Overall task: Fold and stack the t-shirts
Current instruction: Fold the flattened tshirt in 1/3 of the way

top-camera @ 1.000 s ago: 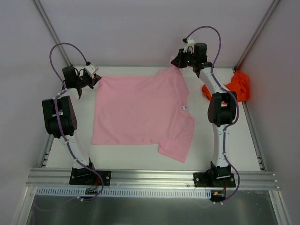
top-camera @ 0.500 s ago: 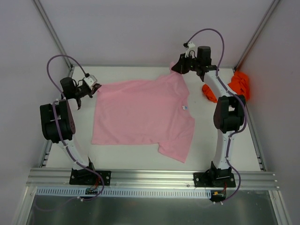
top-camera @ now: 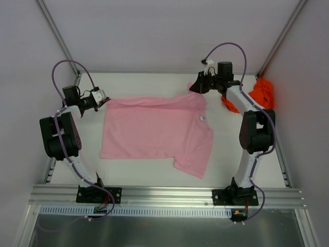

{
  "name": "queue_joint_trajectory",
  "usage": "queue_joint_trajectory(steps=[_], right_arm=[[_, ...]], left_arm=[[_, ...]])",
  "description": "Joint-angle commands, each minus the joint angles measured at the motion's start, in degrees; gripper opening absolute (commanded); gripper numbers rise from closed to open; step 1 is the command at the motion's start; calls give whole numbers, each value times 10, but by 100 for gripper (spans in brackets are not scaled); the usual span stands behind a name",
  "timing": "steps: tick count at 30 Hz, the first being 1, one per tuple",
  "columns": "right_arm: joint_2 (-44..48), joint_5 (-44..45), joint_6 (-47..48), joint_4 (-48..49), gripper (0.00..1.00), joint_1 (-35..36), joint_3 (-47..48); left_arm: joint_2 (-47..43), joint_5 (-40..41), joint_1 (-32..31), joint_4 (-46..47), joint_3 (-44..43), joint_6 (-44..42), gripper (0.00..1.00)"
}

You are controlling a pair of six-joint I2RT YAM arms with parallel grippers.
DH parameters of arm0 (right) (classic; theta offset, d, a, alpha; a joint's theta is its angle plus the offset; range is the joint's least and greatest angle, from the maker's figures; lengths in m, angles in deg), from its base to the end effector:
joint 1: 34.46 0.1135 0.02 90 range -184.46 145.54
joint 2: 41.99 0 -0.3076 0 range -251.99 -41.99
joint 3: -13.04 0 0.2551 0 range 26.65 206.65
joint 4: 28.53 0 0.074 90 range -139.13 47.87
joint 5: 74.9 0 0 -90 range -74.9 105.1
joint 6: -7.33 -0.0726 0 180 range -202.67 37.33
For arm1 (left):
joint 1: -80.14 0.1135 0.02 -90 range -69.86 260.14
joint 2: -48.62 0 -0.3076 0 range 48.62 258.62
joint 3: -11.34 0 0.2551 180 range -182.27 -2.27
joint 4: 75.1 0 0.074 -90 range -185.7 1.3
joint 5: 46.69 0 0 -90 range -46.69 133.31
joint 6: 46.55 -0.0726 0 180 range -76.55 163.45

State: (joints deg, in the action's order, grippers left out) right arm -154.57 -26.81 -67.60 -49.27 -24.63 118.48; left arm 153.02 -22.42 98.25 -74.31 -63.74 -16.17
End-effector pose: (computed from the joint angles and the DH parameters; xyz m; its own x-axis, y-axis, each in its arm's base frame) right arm 0.4887 0.1339 0.3059 -0.2606 -0.2415 -0.9347 -0.8042 0.5900 0.0718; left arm 0.4104 0.0646 0.2369 0.3169 0.4767 -0.8199 0.7120 0.4516 0.5377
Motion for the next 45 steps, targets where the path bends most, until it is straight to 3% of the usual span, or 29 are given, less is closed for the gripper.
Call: queue_joint_trajectory(steps=[1, 4, 19, 42, 43, 44, 45], right_arm=[[52, -8, 23, -9, 1, -4, -22], [65, -9, 24, -14, 1, -4, -46], [111, -12, 18, -32, 1, -2, -163], [133, 13, 65, -95, 1, -2, -218], [134, 15, 62, -99, 14, -3, -216], [137, 13, 62, -102, 25, -3, -214], [140, 12, 60, -104, 37, -3, -210]], left_arm=[[-2, -42, 9, -101, -17, -134, 0], [-2, -34, 9, -159, -15, -180, 0], [-38, 20, 18, -248, 20, -230, 0], [-61, 11, 40, -268, 48, -223, 1], [-62, 10, 40, -272, 47, -223, 10], [-67, 7, 40, -274, 46, -219, 70], [-70, 6, 40, -286, 42, -222, 99]])
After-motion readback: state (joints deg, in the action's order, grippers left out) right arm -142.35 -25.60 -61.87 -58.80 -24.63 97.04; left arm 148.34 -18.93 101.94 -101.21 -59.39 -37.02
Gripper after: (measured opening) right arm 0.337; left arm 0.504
